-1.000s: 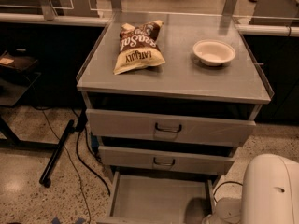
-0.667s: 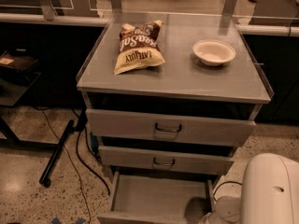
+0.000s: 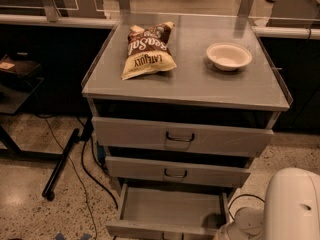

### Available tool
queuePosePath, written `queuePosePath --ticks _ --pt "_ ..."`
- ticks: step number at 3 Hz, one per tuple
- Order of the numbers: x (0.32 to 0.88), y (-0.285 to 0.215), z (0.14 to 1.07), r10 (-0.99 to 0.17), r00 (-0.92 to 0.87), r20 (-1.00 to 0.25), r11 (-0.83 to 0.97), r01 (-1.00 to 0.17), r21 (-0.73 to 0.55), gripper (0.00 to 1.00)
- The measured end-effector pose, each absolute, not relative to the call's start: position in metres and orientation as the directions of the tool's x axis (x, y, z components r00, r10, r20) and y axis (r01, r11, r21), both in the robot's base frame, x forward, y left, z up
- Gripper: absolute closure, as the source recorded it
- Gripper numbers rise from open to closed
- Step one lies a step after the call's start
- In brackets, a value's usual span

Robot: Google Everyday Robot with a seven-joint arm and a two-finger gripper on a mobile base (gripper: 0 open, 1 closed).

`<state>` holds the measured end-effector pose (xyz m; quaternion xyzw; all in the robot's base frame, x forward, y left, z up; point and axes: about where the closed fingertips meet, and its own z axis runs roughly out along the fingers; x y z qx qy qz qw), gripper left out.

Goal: Close bottom drawer

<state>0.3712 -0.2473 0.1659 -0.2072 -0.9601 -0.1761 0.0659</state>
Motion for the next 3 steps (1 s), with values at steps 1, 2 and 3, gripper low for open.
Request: queuePosePath --ticks 1,2,3 --pt "0.396 -0.257 0.163 0.473 -0.868 0.15 0.796 0.494 0.349 1.0" --pt "0.423 -0.275 0.17 0.555 -0.827 0.092 0.752 0.546 0.371 1.0" --pt "0.423 -0.275 0.17 0.555 -0.827 0.092 0.752 0.546 0.371 1.0"
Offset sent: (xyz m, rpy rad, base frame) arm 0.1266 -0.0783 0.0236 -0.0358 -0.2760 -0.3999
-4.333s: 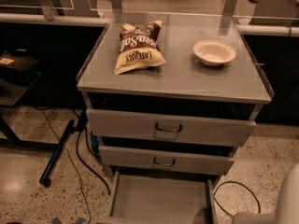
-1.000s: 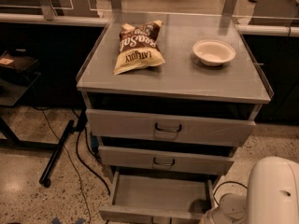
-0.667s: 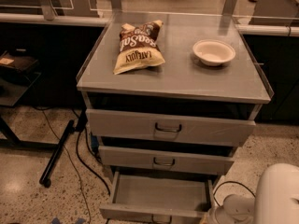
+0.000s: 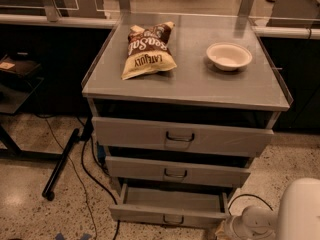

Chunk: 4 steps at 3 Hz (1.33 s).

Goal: Close bottom drawer

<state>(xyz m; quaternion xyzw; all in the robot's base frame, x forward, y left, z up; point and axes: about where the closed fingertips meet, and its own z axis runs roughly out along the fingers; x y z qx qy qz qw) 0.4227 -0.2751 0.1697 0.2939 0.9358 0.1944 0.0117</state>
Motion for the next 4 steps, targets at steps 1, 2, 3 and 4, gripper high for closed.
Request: queuePosePath --ticks 1,2,3,4 --pt "0.439 -0.27 0.168 0.571 -0.815 0.097 0.732 0.559 0.39 1.0" --pt "0.474 -0.272 0.181 0.609 -0.792 0.04 0.708 0.565 0.425 1.0" --pt "0.53 -0.289 0.202 0.657 -0.751 -0.061 0.691 0.568 0.447 1.0" --pt "0.531 -0.29 0.201 0.66 -0.748 -0.063 0.689 0.571 0.446 1.0"
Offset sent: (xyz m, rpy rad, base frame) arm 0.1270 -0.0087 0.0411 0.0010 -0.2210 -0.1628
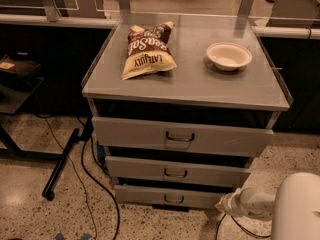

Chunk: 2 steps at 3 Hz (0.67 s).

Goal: Close bottom drawer

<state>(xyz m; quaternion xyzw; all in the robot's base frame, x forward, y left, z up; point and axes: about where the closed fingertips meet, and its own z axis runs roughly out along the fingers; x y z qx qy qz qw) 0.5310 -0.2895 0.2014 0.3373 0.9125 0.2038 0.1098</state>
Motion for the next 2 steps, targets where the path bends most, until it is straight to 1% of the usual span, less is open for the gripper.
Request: queuePosePath --ticks 1,2 --pt "0.547 -0.292 0.189 0.696 -0.713 -0.088 0.67 0.6 0.438 1.0" --pt "0.563 -0.304 0.179 0.738 -0.665 -0.116 0.642 0.638 0.426 1.0"
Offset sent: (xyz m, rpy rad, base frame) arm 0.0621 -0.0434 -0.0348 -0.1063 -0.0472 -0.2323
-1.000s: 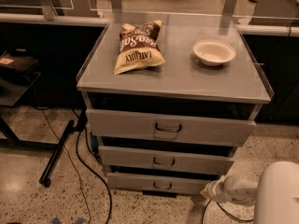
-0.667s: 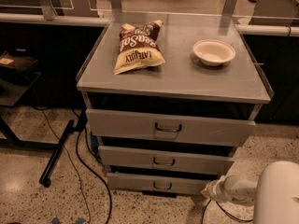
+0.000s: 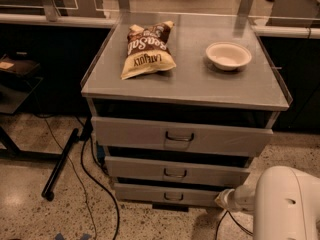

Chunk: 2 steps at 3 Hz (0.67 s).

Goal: Close bottom drawer

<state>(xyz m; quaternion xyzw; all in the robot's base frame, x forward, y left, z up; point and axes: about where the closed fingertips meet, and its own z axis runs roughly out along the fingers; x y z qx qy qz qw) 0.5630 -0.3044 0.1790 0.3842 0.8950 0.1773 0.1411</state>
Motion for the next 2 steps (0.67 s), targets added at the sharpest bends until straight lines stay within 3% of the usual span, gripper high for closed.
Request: queuePosePath --ticks 2 --pt "0.57 -0.3142 0.1702 0.764 -0.631 -0.137 0.623 0.663 0.416 1.0"
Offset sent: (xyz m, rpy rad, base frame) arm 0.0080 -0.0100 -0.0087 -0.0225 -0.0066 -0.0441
